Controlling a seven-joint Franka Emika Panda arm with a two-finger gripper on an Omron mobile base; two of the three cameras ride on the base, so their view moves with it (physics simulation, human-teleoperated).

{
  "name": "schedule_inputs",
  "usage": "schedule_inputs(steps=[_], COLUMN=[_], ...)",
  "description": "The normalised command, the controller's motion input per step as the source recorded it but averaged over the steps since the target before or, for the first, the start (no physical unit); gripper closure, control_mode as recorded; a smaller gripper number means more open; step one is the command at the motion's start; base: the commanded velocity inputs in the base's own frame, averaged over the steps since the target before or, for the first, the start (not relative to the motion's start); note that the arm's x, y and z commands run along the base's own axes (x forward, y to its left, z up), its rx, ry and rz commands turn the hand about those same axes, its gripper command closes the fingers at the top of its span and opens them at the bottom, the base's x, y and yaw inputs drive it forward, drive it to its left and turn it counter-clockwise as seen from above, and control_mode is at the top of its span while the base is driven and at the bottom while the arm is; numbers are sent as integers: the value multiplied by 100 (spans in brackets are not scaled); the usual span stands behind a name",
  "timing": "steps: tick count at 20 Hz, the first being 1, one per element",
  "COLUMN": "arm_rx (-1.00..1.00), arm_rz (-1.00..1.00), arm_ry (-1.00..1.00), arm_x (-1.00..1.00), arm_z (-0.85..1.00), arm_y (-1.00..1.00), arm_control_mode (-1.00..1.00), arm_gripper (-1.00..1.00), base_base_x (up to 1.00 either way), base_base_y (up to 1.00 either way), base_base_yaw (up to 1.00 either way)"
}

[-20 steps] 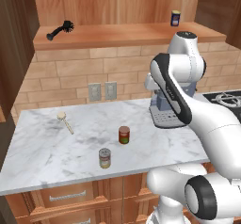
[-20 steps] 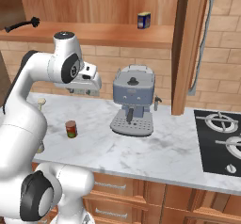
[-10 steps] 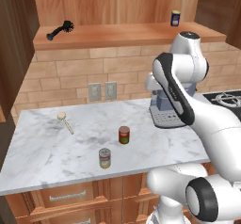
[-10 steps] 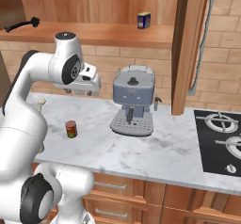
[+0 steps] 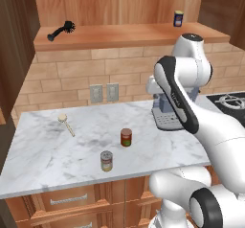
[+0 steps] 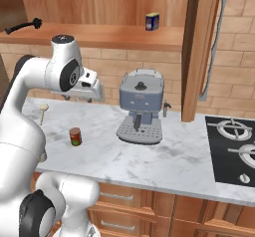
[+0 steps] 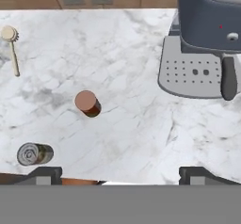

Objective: Pick the cans from the counter and place them in their designated side in the cabinet.

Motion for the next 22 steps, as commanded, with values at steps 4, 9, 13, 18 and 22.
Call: schedule_inputs(steps=[4, 9, 13, 18, 22], arm_rx=[0, 0, 0, 0, 0], arm_rz=[1, 6, 11, 12, 5], arm_ry=[-3, -3, -1, 0, 0], arm_x=[-18, -16, -20, -15, -12], arm_z=[0, 0, 0, 0, -2], arm_y=[16, 16, 21, 19, 19], arm_control_mode=[-100, -100, -100, -100, -100], arm_gripper=[-100, -100, -100, -100, -100], base_base_x=[0, 0, 0, 0, 0], base_base_y=[0, 0, 0, 0, 0], base_base_yaw=[0, 0, 0, 0, 0])
